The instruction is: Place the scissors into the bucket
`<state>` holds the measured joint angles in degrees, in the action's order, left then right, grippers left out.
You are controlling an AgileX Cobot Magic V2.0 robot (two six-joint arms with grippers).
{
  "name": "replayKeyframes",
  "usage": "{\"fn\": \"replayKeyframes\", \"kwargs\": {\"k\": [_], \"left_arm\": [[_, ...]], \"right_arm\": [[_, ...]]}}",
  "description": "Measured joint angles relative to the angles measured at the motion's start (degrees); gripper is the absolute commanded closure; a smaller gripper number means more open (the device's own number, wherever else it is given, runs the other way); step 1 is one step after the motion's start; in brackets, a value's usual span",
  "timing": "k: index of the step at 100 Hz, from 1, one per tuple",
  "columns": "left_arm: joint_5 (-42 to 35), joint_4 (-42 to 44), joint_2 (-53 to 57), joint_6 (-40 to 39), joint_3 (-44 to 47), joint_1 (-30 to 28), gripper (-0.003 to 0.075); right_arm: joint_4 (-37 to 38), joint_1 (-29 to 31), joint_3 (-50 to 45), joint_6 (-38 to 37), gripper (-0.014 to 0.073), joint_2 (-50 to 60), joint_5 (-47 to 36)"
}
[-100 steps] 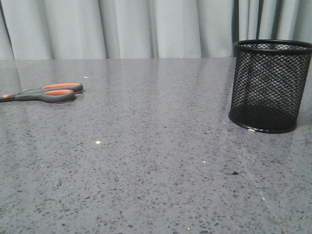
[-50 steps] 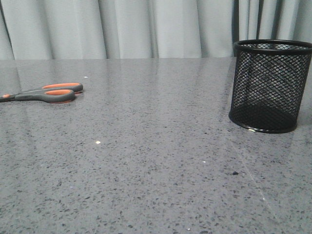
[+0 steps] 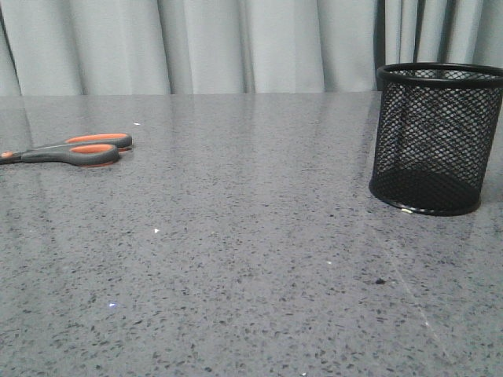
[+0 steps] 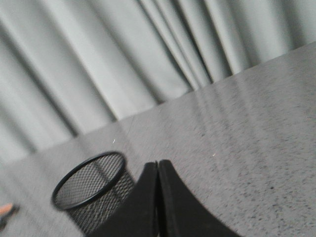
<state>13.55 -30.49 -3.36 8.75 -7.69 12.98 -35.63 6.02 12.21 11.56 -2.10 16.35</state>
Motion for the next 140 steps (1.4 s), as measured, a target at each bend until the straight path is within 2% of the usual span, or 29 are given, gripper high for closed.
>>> {"fn": "replayKeyframes", "kwargs": {"k": [6, 12, 21, 27, 38, 45, 55, 67, 88, 105, 124, 140], "left_arm": [[2.76, 1.98, -3.45, 0.0, -4.18, 0.0, 0.0654], [5.23, 3.76, -7.44, 0.67, -7.9, 0.0, 0.0531], [8.85, 4.97, -13.28, 4.0, -13.87, 0.0, 0.0378], [11.59, 5.66, -17.72, 6.2, -17.76, 0.0, 0.0363], [15.54, 6.48, -24.49, 9.89, -23.09, 0.0, 0.0402], [16.92, 7.01, -27.98, 12.62, -26.18, 0.91, 0.0419], [20.64, 9.2, -33.75, 16.08, -31.96, 2.16, 0.0417], [30.16, 14.22, -43.55, 20.94, -40.45, 2.65, 0.0417], [45.33, 21.24, -63.34, 36.57, -55.52, 4.04, 0.0414], [54.42, 25.38, -76.59, 47.71, -64.91, 4.04, 0.0414], [56.34, 27.71, -86.13, 55.27, -71.43, 4.04, 0.0414], [55.6, 28.08, -91.23, 56.68, -75.79, 4.04, 0.04]], "right_arm": [[0.24, 0.0, 3.69, 2.29, 0.0649, -2.93, 4.75], [0.51, 0.0, 7.8, 4.28, 0.0629, -6.67, 10.06], [0.72, 0.0, 13.39, 6.06, 0.0517, -11.74, 16.63], [0.84, 0.0, 16.33, 6.51, 0.0393, -14.07, 19.3], [1.06, 0.0, 20.4, 6.63, 0.0162, -16.09, 20.79], [1.05, 0.0, 22.2, 6.72, 0.009, -16.08, 20.83], [1.05, 0.0, 23.67, 6.85, 0.0087, -16.08, 21.16], [1.06, 0.0, 24.04, 6.85, 0.0087, -16.08, 22.08], [1.17, -1.52, 24.04, 6.85, 0.0087, -16.08, 22.67], [1.4, -3.68, 24.04, 6.85, 0.0087, -16.08, 22.96], [1.63, -5.09, 24.04, 6.95, 0.0087, -16.08, 23.23], [1.98, -5.94, 24.04, 6.95, 0.0087, -16.08, 24.17]]}}
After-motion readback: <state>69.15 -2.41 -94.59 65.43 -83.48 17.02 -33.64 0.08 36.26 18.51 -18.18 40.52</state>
